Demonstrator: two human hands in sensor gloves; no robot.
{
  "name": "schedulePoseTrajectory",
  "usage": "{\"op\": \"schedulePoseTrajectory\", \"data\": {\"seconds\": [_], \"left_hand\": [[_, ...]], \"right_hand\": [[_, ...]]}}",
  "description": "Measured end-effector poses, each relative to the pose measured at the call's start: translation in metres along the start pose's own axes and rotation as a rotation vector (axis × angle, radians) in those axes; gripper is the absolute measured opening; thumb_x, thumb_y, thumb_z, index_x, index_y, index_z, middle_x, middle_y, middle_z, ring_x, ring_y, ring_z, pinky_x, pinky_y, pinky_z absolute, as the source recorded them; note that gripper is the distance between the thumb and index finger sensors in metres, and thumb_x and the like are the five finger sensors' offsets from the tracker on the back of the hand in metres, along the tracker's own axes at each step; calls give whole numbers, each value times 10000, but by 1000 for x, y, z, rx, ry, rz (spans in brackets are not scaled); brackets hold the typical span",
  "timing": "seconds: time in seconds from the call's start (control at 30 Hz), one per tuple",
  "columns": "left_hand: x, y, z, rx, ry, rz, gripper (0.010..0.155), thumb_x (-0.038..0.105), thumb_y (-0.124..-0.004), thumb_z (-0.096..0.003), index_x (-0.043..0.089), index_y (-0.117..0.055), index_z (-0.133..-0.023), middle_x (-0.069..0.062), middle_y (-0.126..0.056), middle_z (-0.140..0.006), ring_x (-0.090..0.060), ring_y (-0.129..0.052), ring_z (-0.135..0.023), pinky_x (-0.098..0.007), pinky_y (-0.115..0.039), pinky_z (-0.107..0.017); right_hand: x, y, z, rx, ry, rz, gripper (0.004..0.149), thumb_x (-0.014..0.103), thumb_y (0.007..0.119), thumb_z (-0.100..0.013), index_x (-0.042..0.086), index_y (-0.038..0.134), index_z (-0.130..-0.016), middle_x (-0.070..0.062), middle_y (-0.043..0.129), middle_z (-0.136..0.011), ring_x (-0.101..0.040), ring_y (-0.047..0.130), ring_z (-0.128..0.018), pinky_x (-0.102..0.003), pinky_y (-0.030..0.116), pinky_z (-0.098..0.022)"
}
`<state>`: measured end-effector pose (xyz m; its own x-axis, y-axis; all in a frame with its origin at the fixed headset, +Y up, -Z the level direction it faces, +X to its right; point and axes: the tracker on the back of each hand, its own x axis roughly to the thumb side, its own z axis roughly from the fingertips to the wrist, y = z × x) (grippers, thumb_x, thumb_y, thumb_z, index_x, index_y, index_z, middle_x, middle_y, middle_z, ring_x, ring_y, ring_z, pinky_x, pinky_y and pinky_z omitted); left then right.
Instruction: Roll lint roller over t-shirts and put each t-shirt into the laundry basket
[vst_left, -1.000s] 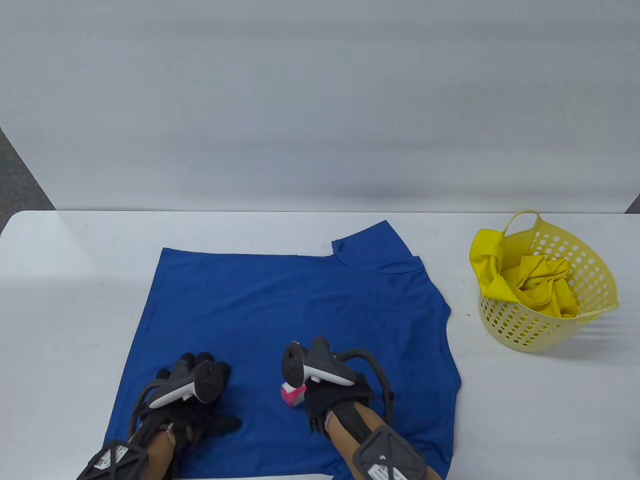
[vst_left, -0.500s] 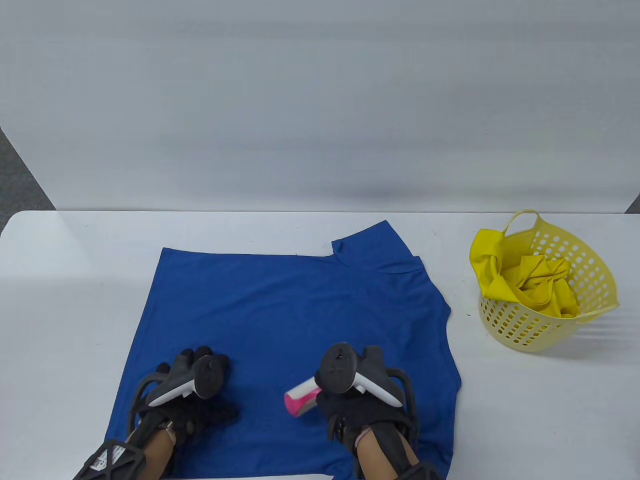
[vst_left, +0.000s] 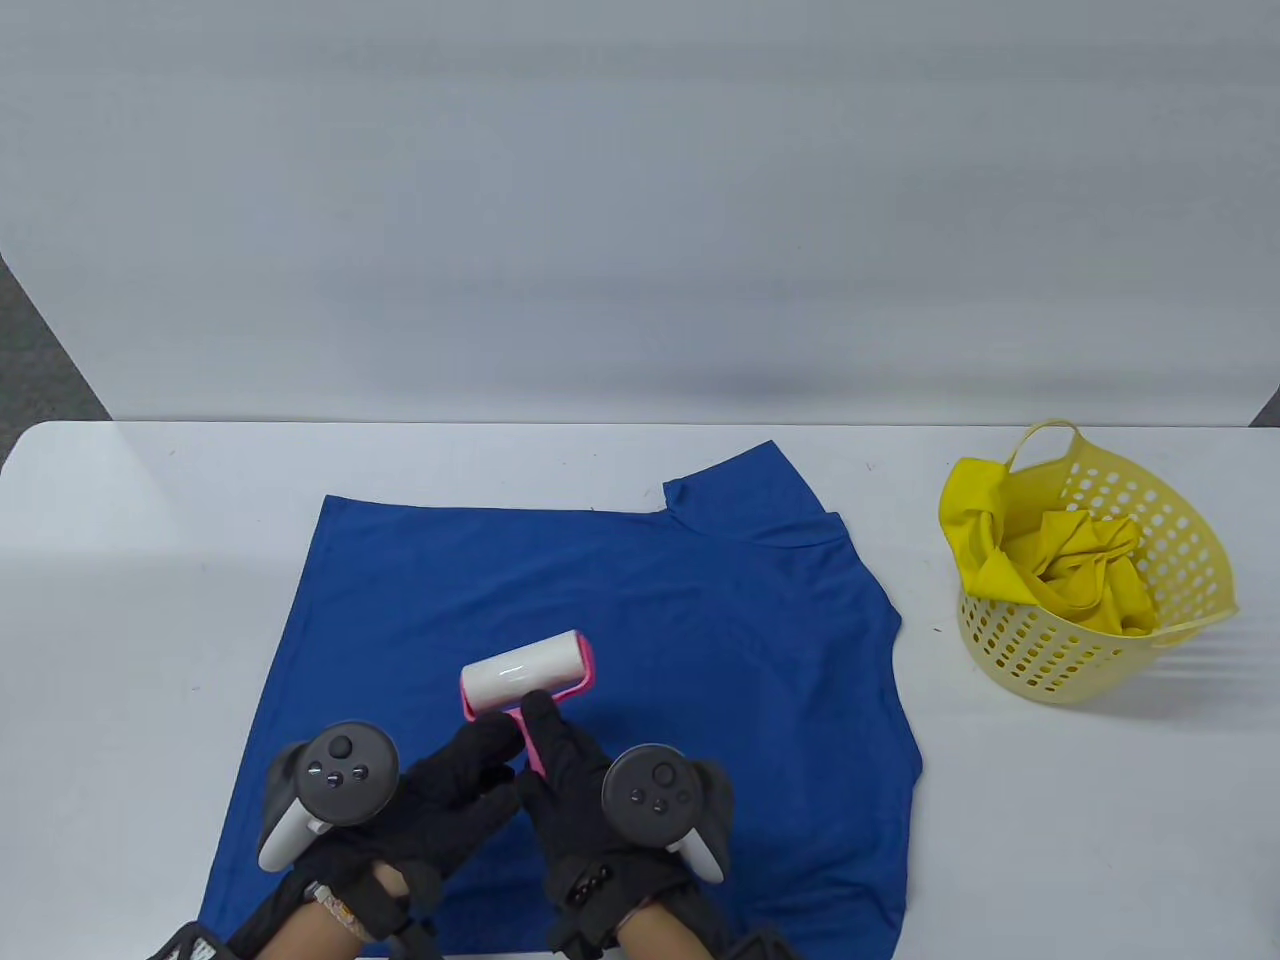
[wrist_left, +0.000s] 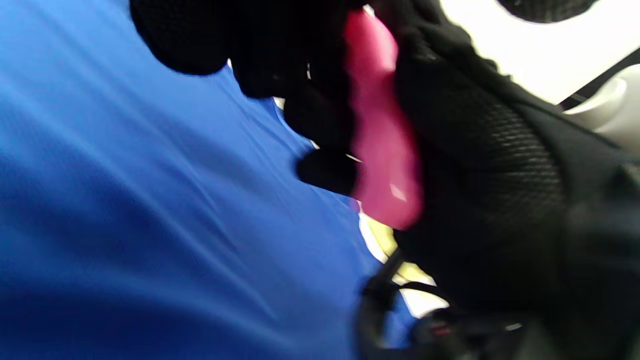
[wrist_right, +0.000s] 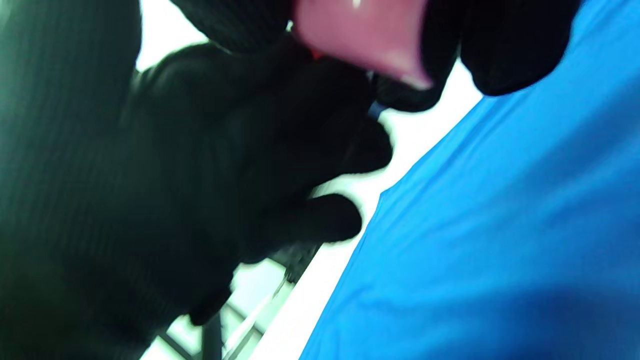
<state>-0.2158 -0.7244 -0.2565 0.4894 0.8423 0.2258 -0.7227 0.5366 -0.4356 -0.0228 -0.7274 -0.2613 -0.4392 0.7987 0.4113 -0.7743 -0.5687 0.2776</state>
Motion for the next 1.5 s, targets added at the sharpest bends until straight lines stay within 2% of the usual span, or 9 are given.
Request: {"op": "schedulePoseTrajectory", "data": {"seconds": [0.1, 0.3, 0.47, 0.53, 0.6, 0.7, 0.83, 1.1, 1.5], "left_hand": [[-3, -17, -1, -55, 12, 55, 1040, 669, -699, -438, 173, -15, -1045, -200, -198, -1141, -436, -536, -1044, -604, -592, -708], [-12, -5, -10, 6, -55, -4, 994, 571, -820, -414, 204, -179, -1078, -163, -452, -1077, -204, -886, -758, -455, -801, -548], [-28, 14, -12, 91, -60, 17, 682, 359, -807, -533, 315, -402, -1081, -105, -652, -1027, -214, -919, -680, -479, -807, -503], [-26, 29, -6, 195, -42, -69, 637, 383, -765, -542, 296, -432, -1079, -118, -681, -998, -194, -941, -590, -459, -820, -436], [-19, 52, 4, 315, 34, -315, 621, 414, -762, -540, 304, -462, -1072, -102, -722, -969, -156, -960, -506, -423, -844, -365], [-15, 74, 16, 396, 171, -564, 607, 450, -763, -537, 321, -500, -1069, -83, -776, -939, -122, -982, -429, -389, -866, -296], [-30, 88, 23, 381, 391, -710, 590, 467, -768, -531, 324, -555, -1062, -79, -819, -921, -129, -999, -405, -388, -871, -273], [-61, 73, 2, 309, 544, -830, 573, 477, -743, -537, 358, -547, -1062, -69, -800, -934, -119, -991, -420, -382, -867, -282], [-51, 94, -104, 291, 681, -915, 561, 496, -747, -534, 319, -595, -1044, -63, -894, -890, -127, -1033, -374, -387, -891, -250]], "right_hand": [[-6, 5, 1, 123, -24, -142, 633, 233, 672, -445, 149, 316, -960, -241, 361, -1025, -571, 585, -889, -677, 640, -530], [-23, -13, -3, 161, -66, -245, 578, 212, 668, -453, 158, 430, -977, -239, 493, -1026, -517, 703, -858, -686, 617, -541], [-24, -26, -5, 207, -75, -180, 540, 339, 667, -483, 171, 546, -983, -219, 602, -1042, -540, 657, -884, -725, 559, -548], [-28, -35, -5, 224, 30, 75, 586, 460, 668, -475, 172, 590, -979, -249, 700, -1009, -549, 675, -877, -754, 515, -554], [-50, -45, -2, 270, 255, 549, 697, 559, 631, -465, 193, 445, -1028, -263, 475, -1100, -592, 436, -964, -813, 341, -570], [-92, -57, 0, 289, 449, 858, 791, 652, 561, -439, 247, 207, -1020, -231, 118, -1079, -583, 153, -932, -823, 243, -512], [-135, -53, 13, 503, 832, 458, 816, 662, 519, -454, 309, -42, -930, -144, -222, -952, -499, -213, -811, -811, -5, -446], [-138, -49, 11, 547, 798, 504, 821, 678, 458, -435, 301, -125, -875, -146, -285, -889, -496, -268, -755, -816, -33, -397], [-136, -49, 10, 571, 806, 503, 819, 684, 444, -425, 296, -142, -846, -147, -305, -855, -490, -284, -728, -813, -44, -376]]}}
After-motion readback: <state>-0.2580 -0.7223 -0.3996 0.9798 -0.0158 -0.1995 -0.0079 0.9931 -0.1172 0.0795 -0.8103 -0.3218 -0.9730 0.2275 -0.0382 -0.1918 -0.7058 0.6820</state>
